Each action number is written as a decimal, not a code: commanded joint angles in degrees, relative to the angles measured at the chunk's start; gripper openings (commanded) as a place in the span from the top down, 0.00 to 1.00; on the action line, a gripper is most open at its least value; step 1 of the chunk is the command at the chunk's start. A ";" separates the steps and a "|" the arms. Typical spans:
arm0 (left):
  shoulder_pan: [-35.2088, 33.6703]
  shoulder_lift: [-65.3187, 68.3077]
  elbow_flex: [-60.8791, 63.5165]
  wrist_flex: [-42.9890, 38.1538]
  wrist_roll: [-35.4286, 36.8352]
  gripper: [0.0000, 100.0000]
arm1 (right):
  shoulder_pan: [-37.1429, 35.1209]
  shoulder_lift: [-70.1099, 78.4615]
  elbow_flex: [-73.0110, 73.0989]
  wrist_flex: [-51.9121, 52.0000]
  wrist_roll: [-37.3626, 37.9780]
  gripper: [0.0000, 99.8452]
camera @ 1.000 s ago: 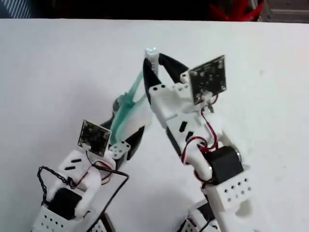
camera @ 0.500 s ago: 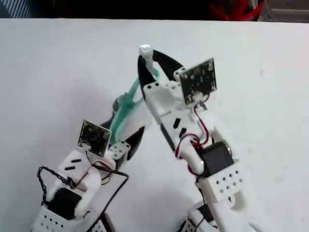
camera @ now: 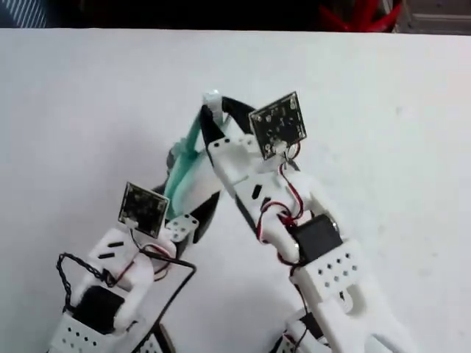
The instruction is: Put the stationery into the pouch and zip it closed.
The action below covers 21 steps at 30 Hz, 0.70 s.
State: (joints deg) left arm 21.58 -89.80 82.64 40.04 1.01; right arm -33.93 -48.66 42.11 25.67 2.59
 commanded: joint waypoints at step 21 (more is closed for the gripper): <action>-0.22 -0.48 -1.49 -0.35 0.00 0.85 | -8.57 -2.24 -21.54 24.66 4.84 0.72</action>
State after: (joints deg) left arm 21.58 -89.80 82.64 40.04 1.01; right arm -40.53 -52.44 23.38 47.56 3.03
